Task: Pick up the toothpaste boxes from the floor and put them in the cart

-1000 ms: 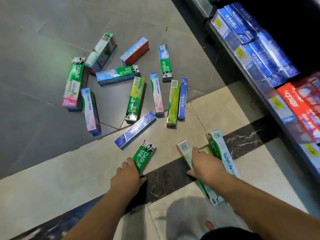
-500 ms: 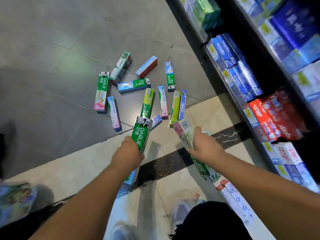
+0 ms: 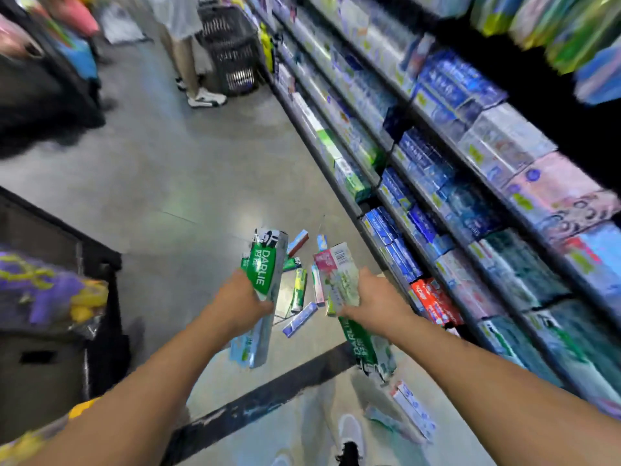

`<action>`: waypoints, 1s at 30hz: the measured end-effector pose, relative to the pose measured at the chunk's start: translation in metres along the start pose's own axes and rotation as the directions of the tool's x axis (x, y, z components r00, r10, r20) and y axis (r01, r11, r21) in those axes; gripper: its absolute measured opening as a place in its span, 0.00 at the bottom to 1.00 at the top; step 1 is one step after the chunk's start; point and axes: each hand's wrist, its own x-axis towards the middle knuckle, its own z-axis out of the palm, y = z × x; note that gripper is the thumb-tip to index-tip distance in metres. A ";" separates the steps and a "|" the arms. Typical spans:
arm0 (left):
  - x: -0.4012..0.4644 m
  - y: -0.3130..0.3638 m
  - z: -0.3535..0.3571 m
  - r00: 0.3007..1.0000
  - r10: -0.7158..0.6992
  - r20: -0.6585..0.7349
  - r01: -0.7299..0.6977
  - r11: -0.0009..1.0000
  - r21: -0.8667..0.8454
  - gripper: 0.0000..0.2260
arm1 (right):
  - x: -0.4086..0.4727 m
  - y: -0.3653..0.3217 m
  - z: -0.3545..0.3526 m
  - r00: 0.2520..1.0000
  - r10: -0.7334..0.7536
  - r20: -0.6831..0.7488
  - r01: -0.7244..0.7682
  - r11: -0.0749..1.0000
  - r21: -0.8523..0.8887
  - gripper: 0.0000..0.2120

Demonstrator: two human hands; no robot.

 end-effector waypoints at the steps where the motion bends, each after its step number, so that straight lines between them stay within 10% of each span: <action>1: -0.014 0.005 -0.018 0.999 0.030 -0.011 -0.030 1.000 -0.002 0.16 | -0.013 -0.012 -0.015 1.000 -0.005 -0.012 0.006 1.000 0.018 0.31; 15: -0.112 0.037 -0.140 0.900 0.436 0.011 -0.433 0.891 0.133 0.15 | -0.174 -0.080 -0.085 0.959 0.147 -0.241 -0.093 0.970 0.225 0.31; 30: -0.254 0.228 0.013 0.570 0.727 0.382 -0.822 0.513 0.249 0.15 | -0.410 0.096 -0.089 0.678 0.597 -0.429 -0.323 0.766 0.556 0.29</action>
